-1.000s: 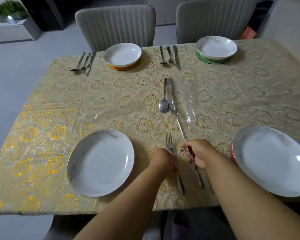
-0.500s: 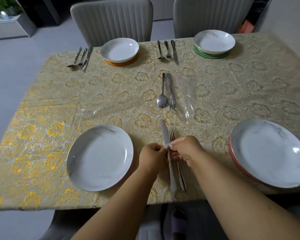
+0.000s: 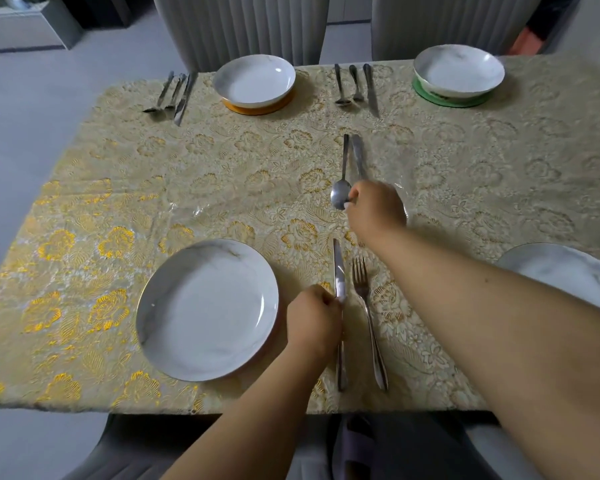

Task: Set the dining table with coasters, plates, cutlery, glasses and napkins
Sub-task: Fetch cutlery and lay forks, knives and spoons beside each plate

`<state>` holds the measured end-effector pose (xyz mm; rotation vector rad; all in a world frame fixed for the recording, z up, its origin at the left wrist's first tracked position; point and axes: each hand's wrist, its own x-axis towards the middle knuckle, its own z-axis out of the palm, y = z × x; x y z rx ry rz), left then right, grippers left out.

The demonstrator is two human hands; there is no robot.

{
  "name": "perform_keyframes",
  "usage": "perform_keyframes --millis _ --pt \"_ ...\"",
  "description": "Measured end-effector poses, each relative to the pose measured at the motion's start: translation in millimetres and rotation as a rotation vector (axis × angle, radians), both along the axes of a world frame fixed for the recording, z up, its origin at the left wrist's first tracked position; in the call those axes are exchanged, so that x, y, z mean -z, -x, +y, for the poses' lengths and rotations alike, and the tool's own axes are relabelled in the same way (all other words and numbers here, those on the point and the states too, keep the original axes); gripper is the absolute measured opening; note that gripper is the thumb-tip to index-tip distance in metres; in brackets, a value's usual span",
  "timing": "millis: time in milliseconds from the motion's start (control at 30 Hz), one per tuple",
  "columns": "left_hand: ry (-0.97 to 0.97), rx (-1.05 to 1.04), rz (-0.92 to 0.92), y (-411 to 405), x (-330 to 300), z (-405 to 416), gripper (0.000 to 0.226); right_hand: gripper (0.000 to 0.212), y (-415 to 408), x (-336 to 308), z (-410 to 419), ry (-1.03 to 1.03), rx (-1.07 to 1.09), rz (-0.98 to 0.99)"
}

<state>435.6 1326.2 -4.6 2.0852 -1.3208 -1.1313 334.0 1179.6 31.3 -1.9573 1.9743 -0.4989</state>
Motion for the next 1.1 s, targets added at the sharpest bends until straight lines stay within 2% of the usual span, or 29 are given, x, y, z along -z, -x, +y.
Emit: perform_keyframes --millis 100,200,333,567,667,733,800,867,933,1000,1100 --pt "0.004 -0.021 -0.001 1 6 2 0.017 0.023 -6 8 -31 -0.041 -0.04 0.094" --pt "-0.024 -0.035 0.02 2 8 4 0.013 0.032 -14 15 -55 -0.18 -0.122 0.16" --pt "-0.033 0.055 -0.093 -2 10 1 0.01 0.037 -27 15 -72 -0.257 -0.091 0.206" --pt "-0.057 0.073 -0.129 -2 11 -1 0.007 0.028 -19 21 -85 -0.244 0.152 -0.158" --pt "-0.022 0.065 -0.147 -2 6 -2 0.011 0.046 -13 10 -77 -0.202 0.225 -0.288" --pt "0.026 0.026 -0.123 -2 -1 -3 0.018 0.047 -2 -7 -61 -0.181 0.18 -0.341" --pt "0.065 -0.049 0.005 -2 -9 -8 0.022 0.027 10 -24 -37 -0.166 0.149 -0.442" --pt "0.09 -0.155 0.203 0 -20 -13 0.023 0.02 26 -32 -10 -0.135 0.071 -0.47" --pt "0.105 -0.224 0.359 2 -33 -18 0.025 0.016 46 -30 17 -0.064 -0.054 -0.407" --pt "0.074 -0.228 0.501 6 -44 -21 0.029 0.011 68 -21 38 0.096 -0.194 -0.324" --pt "-0.134 -0.186 0.771 21 -52 -20 0.04 0.012 95 1 54 0.327 -0.44 -0.193"
